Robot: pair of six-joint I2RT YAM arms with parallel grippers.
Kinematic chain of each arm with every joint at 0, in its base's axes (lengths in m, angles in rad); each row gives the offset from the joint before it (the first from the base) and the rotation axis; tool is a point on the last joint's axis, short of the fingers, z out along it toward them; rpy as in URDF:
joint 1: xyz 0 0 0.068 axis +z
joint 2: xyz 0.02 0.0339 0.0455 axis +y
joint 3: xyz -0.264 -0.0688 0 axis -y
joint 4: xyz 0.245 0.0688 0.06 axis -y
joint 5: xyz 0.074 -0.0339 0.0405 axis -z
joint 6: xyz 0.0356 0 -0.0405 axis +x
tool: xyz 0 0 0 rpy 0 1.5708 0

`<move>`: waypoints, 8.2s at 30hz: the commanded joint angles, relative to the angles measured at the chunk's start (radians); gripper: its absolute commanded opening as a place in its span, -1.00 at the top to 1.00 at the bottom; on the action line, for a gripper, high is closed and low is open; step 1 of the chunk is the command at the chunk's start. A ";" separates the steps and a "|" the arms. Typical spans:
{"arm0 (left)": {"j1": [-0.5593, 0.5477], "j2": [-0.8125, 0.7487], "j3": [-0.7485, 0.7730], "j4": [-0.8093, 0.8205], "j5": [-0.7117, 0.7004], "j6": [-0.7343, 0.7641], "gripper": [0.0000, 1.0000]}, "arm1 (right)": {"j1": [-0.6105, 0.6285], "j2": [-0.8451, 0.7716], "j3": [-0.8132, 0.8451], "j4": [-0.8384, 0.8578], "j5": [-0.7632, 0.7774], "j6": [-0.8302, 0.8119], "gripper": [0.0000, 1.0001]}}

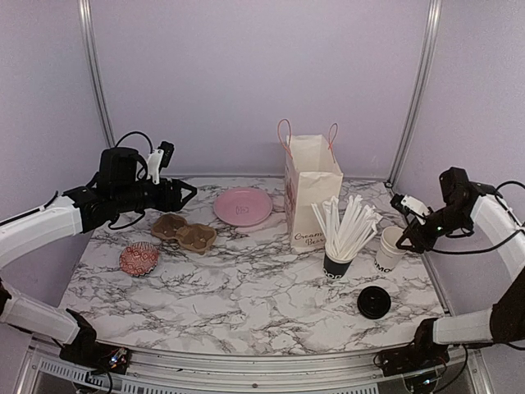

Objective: Pack the takeout coffee

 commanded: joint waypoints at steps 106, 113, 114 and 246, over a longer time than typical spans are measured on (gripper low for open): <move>-0.057 0.024 0.004 -0.009 0.018 0.056 -0.37 | 0.094 0.293 0.360 -0.082 0.092 0.118 1.00; -0.063 0.028 0.004 -0.012 0.018 0.062 -0.39 | 0.188 0.318 0.308 -0.016 0.481 0.112 1.00; -0.064 0.029 0.007 -0.013 0.022 0.060 -0.39 | 0.147 0.329 0.354 -0.083 0.309 0.087 1.00; -0.531 -0.008 0.119 0.012 -0.052 0.353 -0.42 | 0.189 0.374 0.404 0.136 0.501 0.281 1.00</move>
